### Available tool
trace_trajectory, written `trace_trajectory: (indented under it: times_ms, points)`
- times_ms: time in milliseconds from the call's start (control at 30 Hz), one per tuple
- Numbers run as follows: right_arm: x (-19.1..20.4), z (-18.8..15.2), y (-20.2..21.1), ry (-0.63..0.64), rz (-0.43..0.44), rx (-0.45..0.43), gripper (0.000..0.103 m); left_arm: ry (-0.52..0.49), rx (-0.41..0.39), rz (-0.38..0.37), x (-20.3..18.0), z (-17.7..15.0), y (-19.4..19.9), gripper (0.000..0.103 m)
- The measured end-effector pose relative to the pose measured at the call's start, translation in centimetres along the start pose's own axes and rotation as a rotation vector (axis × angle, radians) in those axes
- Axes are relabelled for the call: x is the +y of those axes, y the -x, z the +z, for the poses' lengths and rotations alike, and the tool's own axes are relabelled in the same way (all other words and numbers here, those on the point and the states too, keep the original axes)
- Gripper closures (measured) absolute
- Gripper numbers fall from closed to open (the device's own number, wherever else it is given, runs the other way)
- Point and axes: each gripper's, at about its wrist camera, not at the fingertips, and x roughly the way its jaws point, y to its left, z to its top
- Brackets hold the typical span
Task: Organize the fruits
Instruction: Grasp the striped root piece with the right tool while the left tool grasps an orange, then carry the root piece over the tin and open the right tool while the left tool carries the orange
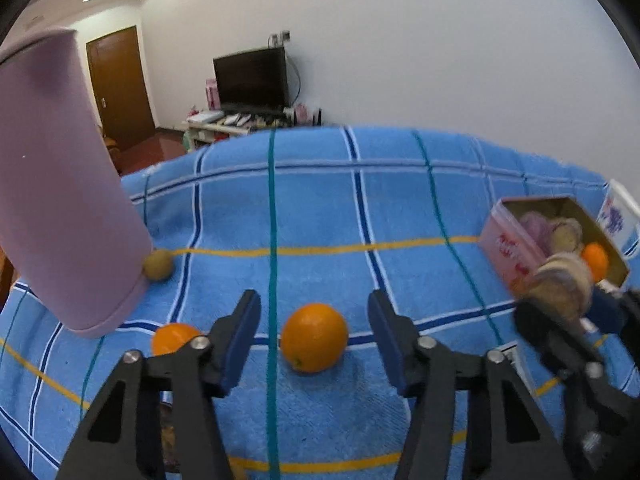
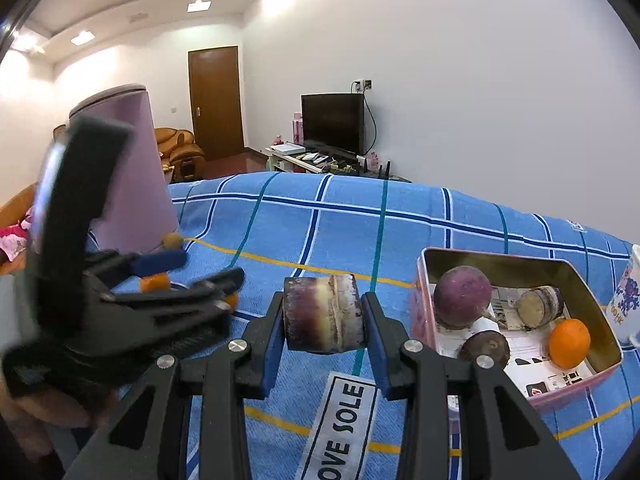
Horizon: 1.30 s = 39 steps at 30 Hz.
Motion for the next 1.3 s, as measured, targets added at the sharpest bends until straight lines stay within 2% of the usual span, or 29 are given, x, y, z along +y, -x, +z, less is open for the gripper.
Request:
trace_trajectory:
  times_ms: [100, 167, 300, 500, 633, 900, 1000, 1300]
  points:
    - [-0.3, -0.1, -0.1, -0.004, -0.006, 0.001, 0.064, -0.002, 0.047, 0.015, -0.1, -0.1, -1.3, 0.049]
    - [-0.4, -0.1, -0.2, -0.01, -0.003, 0.004, 0.064, -0.009, 0.074, 0.013, -0.1, -0.2, -1.7, 0.058]
    - [-0.4, 0.1, -0.3, -0.012, 0.0, 0.005, 0.064, -0.009, 0.129, 0.003, -0.1, -0.4, -2.7, 0.062]
    - [-0.2, -0.1, -0.1, -0.011, -0.003, -0.009, 0.064, -0.003, 0.119, -0.015, 0.0, -0.3, -2.4, 0.064]
    - [0.1, -0.2, 0.4, -0.001, -0.026, -0.041, 0.064, 0.005, 0.043, 0.001, 0.4, -0.6, -0.8, 0.064]
    - [0.3, -0.3, 2.3, 0.013, -0.07, -0.142, 0.064, -0.007, -0.191, 0.126, -0.4, -1.3, 3.9, 0.064]
    - [0.3, -0.2, 2.6, 0.023, -0.079, -0.156, 0.064, 0.003, -0.222, 0.139, -0.4, -1.3, 4.7, 0.064]
    - [0.0, -0.4, 3.3, 0.045, -0.071, -0.155, 0.064, 0.018, -0.236, 0.136, -2.3, -2.0, 5.6, 0.064]
